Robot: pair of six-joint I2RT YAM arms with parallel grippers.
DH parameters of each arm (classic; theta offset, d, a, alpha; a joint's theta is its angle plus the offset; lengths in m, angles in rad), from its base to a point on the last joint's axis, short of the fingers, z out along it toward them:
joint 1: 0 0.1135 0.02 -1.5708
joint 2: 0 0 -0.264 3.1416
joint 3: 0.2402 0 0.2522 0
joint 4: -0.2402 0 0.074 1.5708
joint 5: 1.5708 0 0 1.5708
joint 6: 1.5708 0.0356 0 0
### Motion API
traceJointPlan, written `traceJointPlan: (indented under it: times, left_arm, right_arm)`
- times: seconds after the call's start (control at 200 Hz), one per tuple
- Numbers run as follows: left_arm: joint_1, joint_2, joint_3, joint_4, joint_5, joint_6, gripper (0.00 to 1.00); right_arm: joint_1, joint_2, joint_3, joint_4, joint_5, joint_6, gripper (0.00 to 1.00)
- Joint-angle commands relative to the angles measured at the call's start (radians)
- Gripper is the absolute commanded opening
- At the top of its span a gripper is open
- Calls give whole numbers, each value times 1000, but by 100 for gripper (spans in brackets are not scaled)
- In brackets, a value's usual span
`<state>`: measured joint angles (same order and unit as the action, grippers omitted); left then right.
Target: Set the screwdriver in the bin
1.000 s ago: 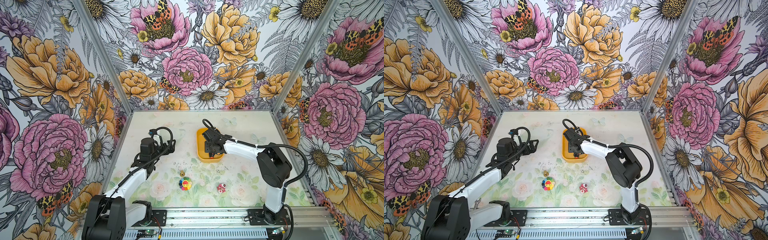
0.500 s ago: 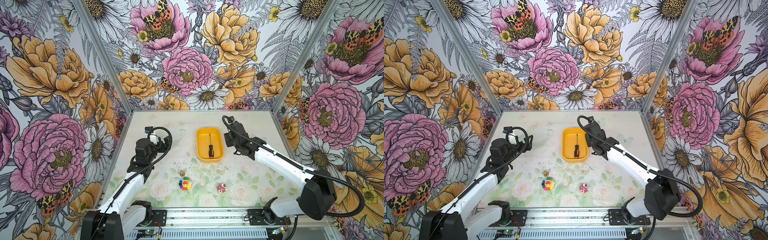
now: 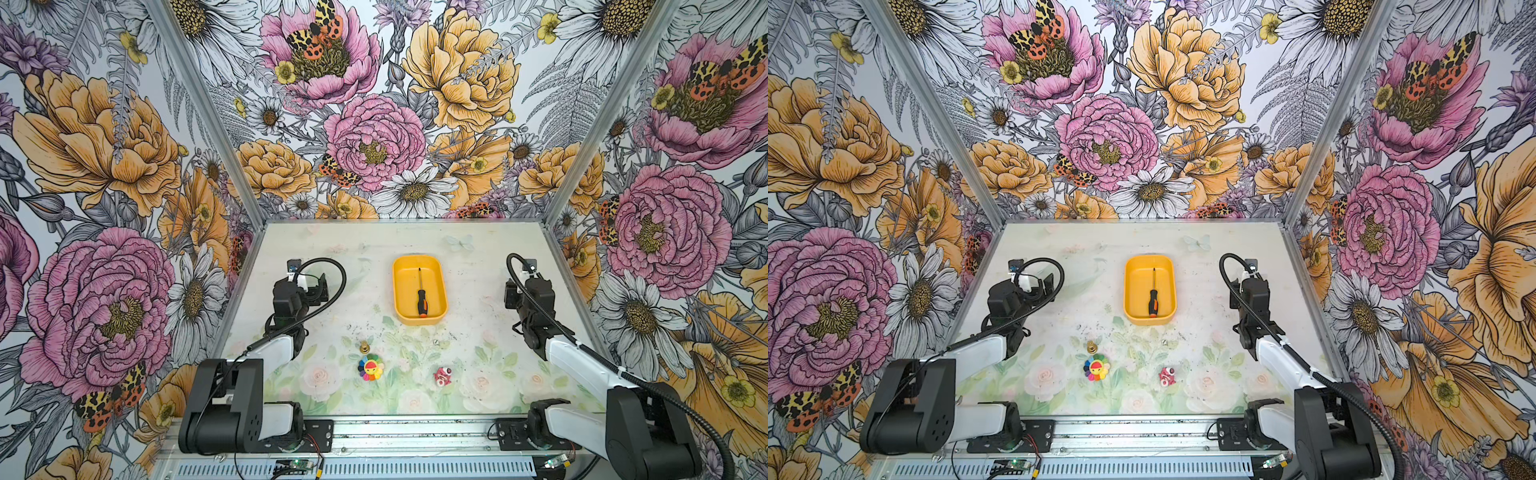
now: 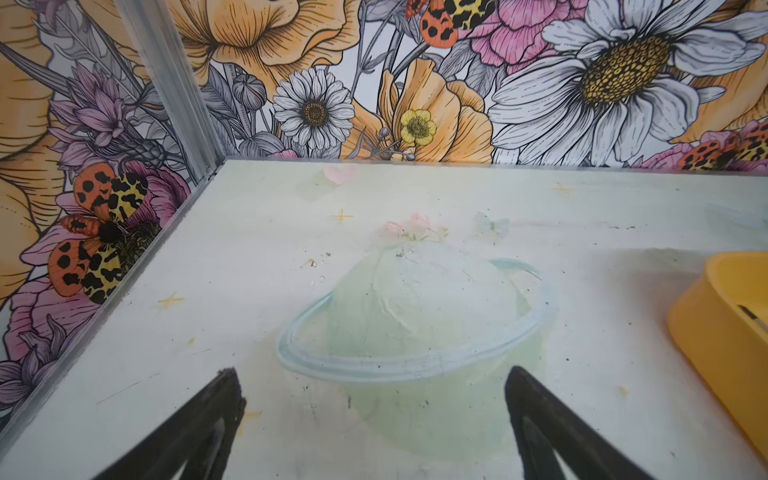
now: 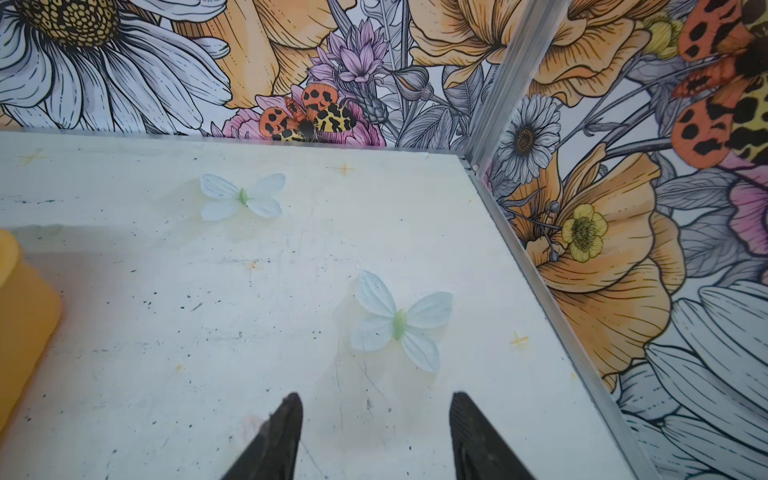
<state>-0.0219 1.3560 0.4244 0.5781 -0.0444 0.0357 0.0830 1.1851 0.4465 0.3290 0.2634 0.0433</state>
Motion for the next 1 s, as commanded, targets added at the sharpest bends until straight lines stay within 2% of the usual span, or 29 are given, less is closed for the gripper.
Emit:
traceJointPlan:
  times: [0.0, 0.11, 0.275, 0.35, 0.505, 0.721, 0.891, 0.996]
  left_arm:
    - [7, 40, 21, 106, 20, 26, 99]
    - [7, 81, -23, 216, -5, 17, 99]
    - [8, 203, -99, 480, -40, 5, 99]
    - [9, 183, -82, 409, -38, 5, 99]
    - [14, 194, -61, 386, -10, 7, 99]
    - [31, 193, -44, 353, -5, -13, 99]
    - [30, 193, -45, 353, -7, -14, 99]
    - [28, 193, -45, 357, -13, -12, 99]
  right_arm:
    - [-18, 45, -44, 256, -34, -11, 58]
    - [-29, 110, -63, 330, -65, -14, 58]
    - [-38, 182, -60, 388, -79, -10, 58]
    - [-44, 215, -79, 461, -86, -5, 58]
    - [-58, 335, -91, 594, -57, 24, 58]
    - [-63, 353, -63, 558, -74, 22, 60]
    - [-71, 350, -61, 547, -86, 27, 76]
    - [-71, 349, -63, 548, -86, 27, 80]
